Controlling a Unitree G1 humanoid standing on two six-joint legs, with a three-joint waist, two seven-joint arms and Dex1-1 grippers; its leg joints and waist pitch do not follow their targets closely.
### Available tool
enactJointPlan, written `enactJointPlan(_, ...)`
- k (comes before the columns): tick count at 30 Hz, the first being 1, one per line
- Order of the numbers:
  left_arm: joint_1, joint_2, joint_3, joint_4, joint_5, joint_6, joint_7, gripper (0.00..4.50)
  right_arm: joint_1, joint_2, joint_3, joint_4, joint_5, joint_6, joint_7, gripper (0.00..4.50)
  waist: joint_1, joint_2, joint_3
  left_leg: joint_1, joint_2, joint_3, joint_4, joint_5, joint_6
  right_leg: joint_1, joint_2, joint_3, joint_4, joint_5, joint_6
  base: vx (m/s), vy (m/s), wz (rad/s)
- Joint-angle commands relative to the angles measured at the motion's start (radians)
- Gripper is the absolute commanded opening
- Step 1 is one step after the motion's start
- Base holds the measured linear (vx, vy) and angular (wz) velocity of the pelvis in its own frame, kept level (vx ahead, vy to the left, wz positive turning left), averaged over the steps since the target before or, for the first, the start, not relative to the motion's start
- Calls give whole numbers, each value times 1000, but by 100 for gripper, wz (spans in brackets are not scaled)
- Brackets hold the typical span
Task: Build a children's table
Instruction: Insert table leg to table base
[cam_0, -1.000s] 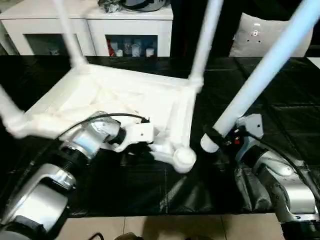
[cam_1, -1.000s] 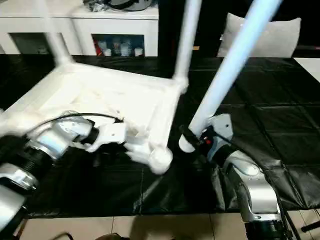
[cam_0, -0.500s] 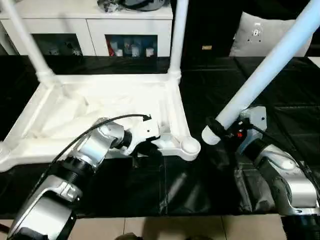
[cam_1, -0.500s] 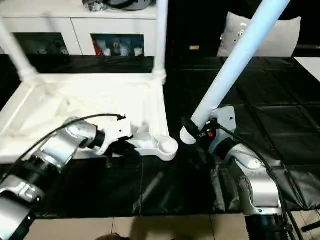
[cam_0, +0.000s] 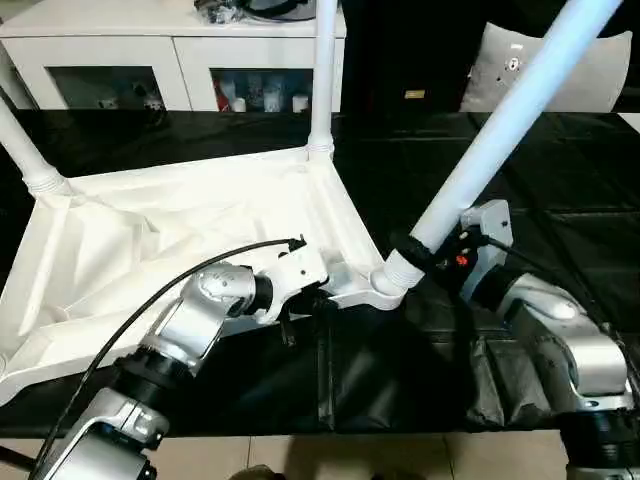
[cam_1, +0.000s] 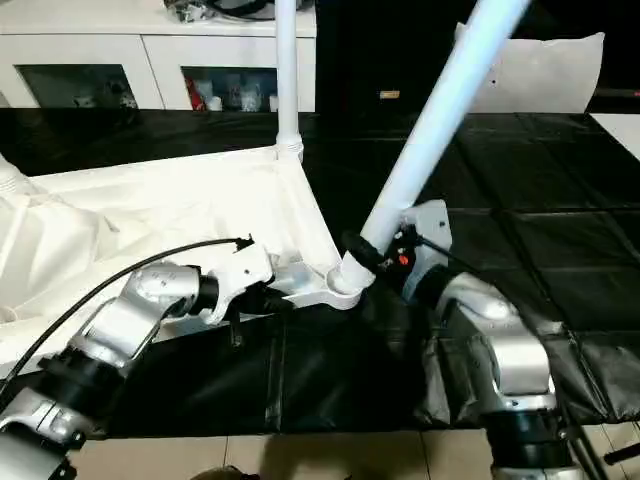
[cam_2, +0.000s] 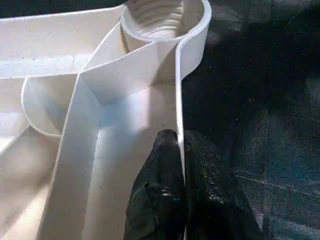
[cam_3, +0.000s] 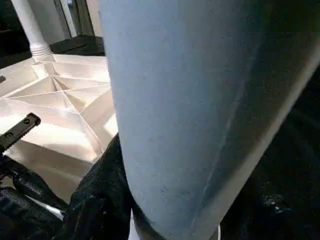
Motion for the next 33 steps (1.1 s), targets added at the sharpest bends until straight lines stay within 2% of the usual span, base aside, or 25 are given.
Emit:
enactJointPlan(1, 18, -11, 37, 11, -53, -3, 5, 27, -13, -10, 9, -3, -3, 7, 7, 188, 8, -20, -58, 11, 144, -66, -98, -188, 31, 33, -106, 60, -71, -187, -283, 0, 0, 0)
enactJointPlan(2, 15, -11, 37, 21, -61, 1, -3, 27, -16, -10, 11, -1, -4, 7, 8, 188, 8, -19, -58, 13, 144, -66, -97, -192, 28, 33, -106, 60, -72, -197, -283, 0, 0, 0)
enactJointPlan(4, 14, -10, 37, 22, -61, 0, -3, 58, -16, -10, 11, 0, -3, 7, 8, 188, 10, -17, -59, 14, 145, -66, -98, -200, 20, 31, -106, 59, -71, -200, -289, 0, 0, 0)
enactJointPlan(7, 12, -6, 31, 50, -46, -38, 10, 70, -15, -10, 15, 1, -6, 8, 10, 188, 11, -15, -59, 16, 147, -66, -102, -193, 16, 29, -99, 57, -66, -142, -293, 0, 0, 0)
enactJointPlan(10, 13, -3, 29, 68, -35, -66, 16, 90, -10, -11, 16, 0, -8, 8, 13, 188, 13, -15, -60, 14, 146, -65, -100, -190, 19, 34, -105, 59, -64, -119, -298, 0, 0, 0)
enactJointPlan(16, 16, -2, 33, 92, -49, -86, 15, 93, -6, -14, 17, -3, -5, 10, 13, 188, 16, -16, -58, 16, 147, -66, -102, -215, 2, 33, -105, 60, -68, -171, -286, 0, 0, 0)
enactJointPlan(17, 19, -1, 34, 98, -53, -104, 14, 66, -5, -15, 17, -4, -3, 11, 14, 188, 17, -13, -57, 16, 147, -66, -102, -216, -1, 32, -105, 60, -68, -169, -286, 0, 0, 0)
enactJointPlan(21, 23, 0, 36, 110, -56, -129, 13, 54, -5, -17, 18, -5, 2, 14, 16, 188, 17, -15, -59, 15, 147, -65, -102, -207, 1, 33, -105, 60, -67, -145, -289, 0, 0, 0)
enactJointPlan(22, 23, 1, 35, 113, -56, -137, 11, 24, -5, -19, 19, -5, 3, 16, 20, 188, 17, -16, -58, 15, 146, -65, -102, -208, 2, 33, -105, 60, -67, -145, -289, 0, 0, 0)
enactJointPlan(23, 24, 2, 34, 113, -56, -138, 9, 17, -5, -21, 21, -5, 3, 17, 24, 188, 18, -16, -58, 15, 147, -65, -101, -209, 3, 34, -106, 60, -67, -150, -290, 0, 0, 0)
enactJointPlan(25, 24, 3, 34, 113, -57, -137, 7, 17, -6, -22, 22, -5, 3, 18, 26, 188, 19, -16, -58, 15, 147, -65, -101, -206, 5, 34, -107, 61, -68, -153, -290, 0, 0, 0)
enactJointPlan(26, 24, 9, 27, 114, -51, -141, 3, 9, -8, -26, 28, -5, 5, 22, 36, 188, 19, -22, -58, 14, 147, -65, -100, -202, 9, 35, -108, 60, -66, -158, -290, 0, 0, 0)
enactJointPlan(29, 24, 14, 19, 118, -45, -150, 0, 9, -12, -29, 33, -7, 8, 28, 43, 188, 18, -20, -58, 14, 148, -66, -101, -199, 9, 34, -106, 59, -66, -160, -287, 0, 0, 0)
enactJointPlan(33, 16, 43, -20, 122, 14, -184, 7, 0, -35, -35, 32, -19, 42, 67, 75, 188, 17, -18, -59, 14, 147, -67, -101, -193, 16, 35, -106, 59, -65, -142, -290, 0, 0, 0)
